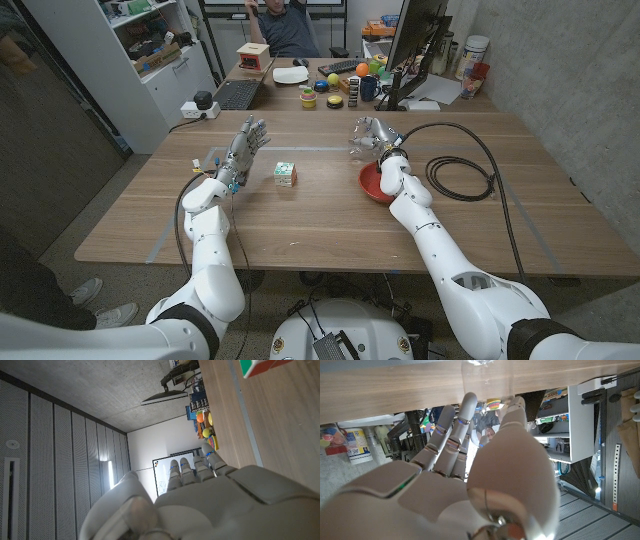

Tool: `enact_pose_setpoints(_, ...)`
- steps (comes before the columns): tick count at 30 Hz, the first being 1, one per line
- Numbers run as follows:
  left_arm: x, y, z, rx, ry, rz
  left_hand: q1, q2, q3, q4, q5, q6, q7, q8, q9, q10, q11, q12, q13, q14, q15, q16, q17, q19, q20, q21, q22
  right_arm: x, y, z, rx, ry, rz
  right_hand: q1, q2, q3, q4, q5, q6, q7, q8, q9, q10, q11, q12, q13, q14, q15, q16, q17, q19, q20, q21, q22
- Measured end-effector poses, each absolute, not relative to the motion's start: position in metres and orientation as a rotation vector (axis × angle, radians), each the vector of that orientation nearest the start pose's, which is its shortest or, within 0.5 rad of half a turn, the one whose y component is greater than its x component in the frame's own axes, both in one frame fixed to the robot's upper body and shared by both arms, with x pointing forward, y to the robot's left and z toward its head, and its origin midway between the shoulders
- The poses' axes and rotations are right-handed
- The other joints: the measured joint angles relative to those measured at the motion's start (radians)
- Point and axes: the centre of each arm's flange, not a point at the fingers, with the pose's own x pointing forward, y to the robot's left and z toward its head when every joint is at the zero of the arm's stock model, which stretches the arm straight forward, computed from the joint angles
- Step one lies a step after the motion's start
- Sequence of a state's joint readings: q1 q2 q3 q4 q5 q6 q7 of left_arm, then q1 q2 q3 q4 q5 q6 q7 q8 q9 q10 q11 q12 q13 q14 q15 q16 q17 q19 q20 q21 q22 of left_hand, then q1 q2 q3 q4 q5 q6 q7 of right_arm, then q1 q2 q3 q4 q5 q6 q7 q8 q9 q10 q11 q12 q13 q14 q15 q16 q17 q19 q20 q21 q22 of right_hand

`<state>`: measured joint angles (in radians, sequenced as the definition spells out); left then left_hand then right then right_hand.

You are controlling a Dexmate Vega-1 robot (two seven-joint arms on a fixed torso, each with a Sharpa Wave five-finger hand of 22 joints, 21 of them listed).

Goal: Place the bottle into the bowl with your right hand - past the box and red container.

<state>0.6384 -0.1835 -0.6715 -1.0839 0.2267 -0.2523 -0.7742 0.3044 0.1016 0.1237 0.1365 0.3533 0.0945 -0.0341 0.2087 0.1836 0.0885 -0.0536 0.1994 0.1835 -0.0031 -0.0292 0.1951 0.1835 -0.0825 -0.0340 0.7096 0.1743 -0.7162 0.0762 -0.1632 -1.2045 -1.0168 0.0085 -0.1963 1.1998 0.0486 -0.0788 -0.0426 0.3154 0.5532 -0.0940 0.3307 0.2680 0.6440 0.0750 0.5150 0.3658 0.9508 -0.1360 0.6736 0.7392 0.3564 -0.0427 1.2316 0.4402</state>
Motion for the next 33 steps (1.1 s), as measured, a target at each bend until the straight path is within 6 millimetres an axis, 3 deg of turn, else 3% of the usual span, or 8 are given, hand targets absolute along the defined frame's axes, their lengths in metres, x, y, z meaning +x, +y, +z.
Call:
enact_pose_setpoints(16,0.679,0.327,-0.023,-0.067,-0.632,-0.276,0.000,0.000,-0.008,0.000,0.000,0.000,0.000,0.000,0.000,0.000,0.000,0.000,0.000,0.000,0.000,0.000,0.000,0.004,-0.004,-0.007,0.000,0.670,-0.135,0.046,-0.976,-0.691,-0.284,0.000,0.000,-0.007,-0.004,0.009,0.002,0.002,0.000,0.003,0.012,0.006,0.000,0.000,0.008,-0.003,-0.005,0.009,0.000,0.000,0.023,-0.009)
enact_pose_setpoints(33,0.681,0.322,-0.020,-0.053,-0.629,-0.282,-0.004,0.004,-0.008,0.000,0.007,0.000,0.000,0.000,0.000,0.004,-0.004,0.000,0.000,0.000,0.000,0.000,0.000,0.004,-0.003,-0.015,0.000,0.650,-0.158,0.048,-0.971,-0.718,-0.318,0.000,0.000,-0.010,-0.004,0.009,0.003,0.003,0.000,0.003,0.015,0.009,0.000,0.001,0.018,-0.007,-0.013,0.023,0.008,0.000,0.048,-0.025)
